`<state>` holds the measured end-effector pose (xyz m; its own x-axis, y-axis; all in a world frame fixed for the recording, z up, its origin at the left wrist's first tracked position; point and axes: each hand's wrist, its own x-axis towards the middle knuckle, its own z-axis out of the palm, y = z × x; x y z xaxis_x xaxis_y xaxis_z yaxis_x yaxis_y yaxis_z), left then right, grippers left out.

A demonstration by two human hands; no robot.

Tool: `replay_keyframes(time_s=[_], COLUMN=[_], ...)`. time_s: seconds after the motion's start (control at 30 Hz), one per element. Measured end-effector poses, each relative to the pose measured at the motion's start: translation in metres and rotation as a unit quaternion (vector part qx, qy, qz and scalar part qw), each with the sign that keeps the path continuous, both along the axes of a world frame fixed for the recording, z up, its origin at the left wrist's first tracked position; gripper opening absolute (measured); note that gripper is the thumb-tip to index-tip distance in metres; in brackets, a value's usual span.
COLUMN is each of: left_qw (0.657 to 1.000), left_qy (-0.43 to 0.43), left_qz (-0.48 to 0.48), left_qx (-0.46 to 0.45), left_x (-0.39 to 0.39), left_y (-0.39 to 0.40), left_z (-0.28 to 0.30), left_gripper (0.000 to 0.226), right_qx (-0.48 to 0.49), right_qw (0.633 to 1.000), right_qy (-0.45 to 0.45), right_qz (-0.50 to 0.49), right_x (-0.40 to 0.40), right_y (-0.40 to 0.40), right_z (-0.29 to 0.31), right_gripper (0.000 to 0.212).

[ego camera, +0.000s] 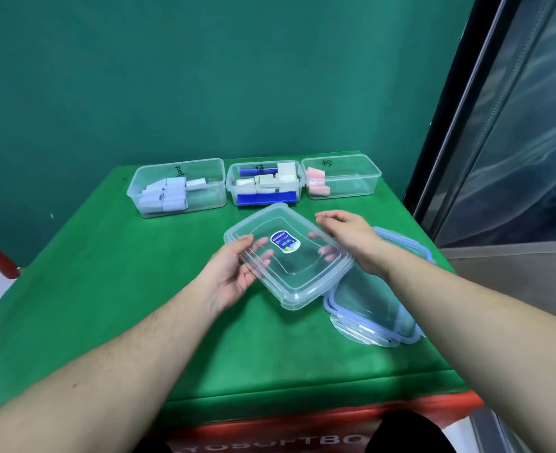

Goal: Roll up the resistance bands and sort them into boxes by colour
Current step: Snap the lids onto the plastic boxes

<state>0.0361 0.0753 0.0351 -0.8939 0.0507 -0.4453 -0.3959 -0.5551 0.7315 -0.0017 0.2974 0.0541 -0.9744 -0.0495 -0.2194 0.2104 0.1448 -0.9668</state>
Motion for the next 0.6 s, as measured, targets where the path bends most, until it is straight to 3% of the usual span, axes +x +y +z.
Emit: replay_keyframes(time_s=[0.17,0.3,0.6], left_qw=[0.998,0.994,0.982], left_qy=[0.014,0.024,0.024], left_qz=[0.058,0.099,0.164], left_qx=[0.033,0.036,0.095], left_x=[-0.031,-0.055,-0.116], left_y=[-0.017,-0.025,-0.039], left_z=[-0.003,-0.005,-0.01], left_gripper=[0.035,0.036,0.032], right_qx=[-0.037,-0.03,0.204], right_qw=[0.998,0.998,0.971], right_qy=[-0.027,-0.014,0.117], right_qz=[-0.034,-0.05,0.027], right_x=[-0.03,-0.058,-0.13], right_y=[-0.015,-0.026,-0.05], right_z=[-0.007,-0.017,-0.031], right_gripper=[0.018,0.027,0.041])
